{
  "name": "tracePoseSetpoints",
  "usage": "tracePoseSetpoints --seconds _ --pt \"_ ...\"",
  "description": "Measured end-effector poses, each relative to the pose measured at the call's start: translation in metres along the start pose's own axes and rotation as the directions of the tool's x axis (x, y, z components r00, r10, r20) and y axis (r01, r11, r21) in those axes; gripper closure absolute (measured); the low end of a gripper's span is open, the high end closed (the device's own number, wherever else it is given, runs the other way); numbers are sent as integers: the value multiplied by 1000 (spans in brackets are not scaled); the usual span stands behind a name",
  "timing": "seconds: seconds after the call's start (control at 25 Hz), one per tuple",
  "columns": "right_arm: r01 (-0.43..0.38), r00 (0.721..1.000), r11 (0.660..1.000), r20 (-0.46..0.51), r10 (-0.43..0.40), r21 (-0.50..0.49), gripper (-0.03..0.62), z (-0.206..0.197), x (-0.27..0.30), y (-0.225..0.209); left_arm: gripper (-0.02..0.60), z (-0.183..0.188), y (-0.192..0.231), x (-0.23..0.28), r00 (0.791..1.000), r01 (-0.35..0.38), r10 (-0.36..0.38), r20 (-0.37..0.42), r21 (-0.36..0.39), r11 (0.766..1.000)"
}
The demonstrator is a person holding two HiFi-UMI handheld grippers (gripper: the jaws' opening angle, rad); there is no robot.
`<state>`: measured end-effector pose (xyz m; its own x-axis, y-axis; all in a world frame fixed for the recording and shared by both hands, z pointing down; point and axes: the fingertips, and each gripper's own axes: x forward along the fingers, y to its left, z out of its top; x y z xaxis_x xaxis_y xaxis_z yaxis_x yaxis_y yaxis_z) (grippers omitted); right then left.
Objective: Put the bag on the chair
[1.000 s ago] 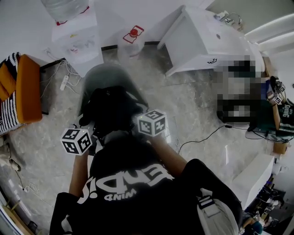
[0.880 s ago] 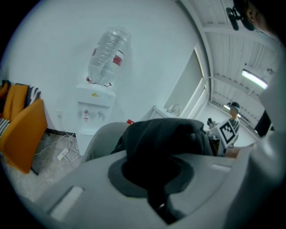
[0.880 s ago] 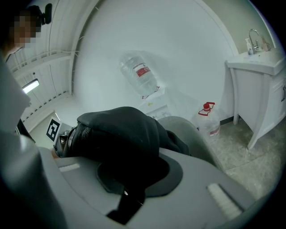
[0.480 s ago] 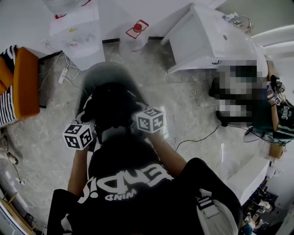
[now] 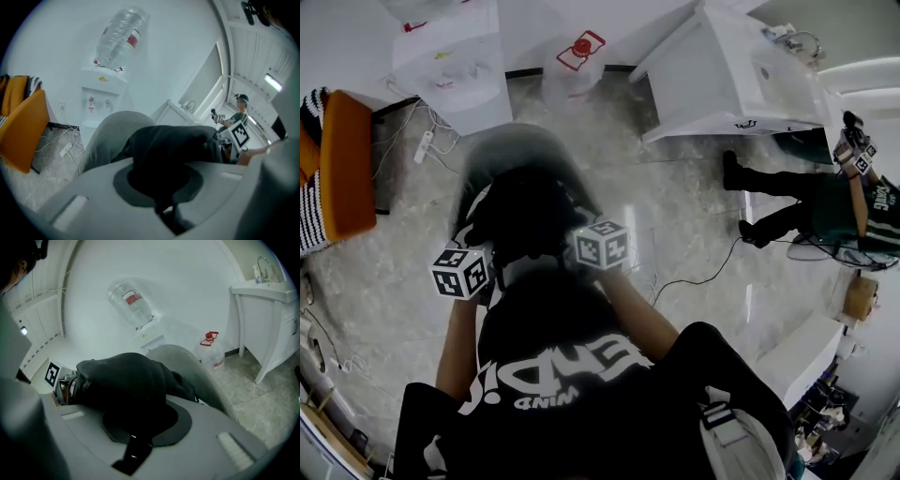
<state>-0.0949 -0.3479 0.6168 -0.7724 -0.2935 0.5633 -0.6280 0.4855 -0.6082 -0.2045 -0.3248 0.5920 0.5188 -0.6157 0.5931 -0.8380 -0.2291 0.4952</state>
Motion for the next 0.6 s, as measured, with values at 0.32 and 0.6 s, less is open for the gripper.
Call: tracePoseSetpoints --seconds 0.32,0.6 --pt "13 999 999 -35 -12 33 559 -9 11 -9 549 -6 15 15 999 7 -8 -34 -17 1000" --pt "31 996 999 -80 -28 39 557 -22 21 -18 548 -20 26 22 998 -1 -1 -66 -33 999"
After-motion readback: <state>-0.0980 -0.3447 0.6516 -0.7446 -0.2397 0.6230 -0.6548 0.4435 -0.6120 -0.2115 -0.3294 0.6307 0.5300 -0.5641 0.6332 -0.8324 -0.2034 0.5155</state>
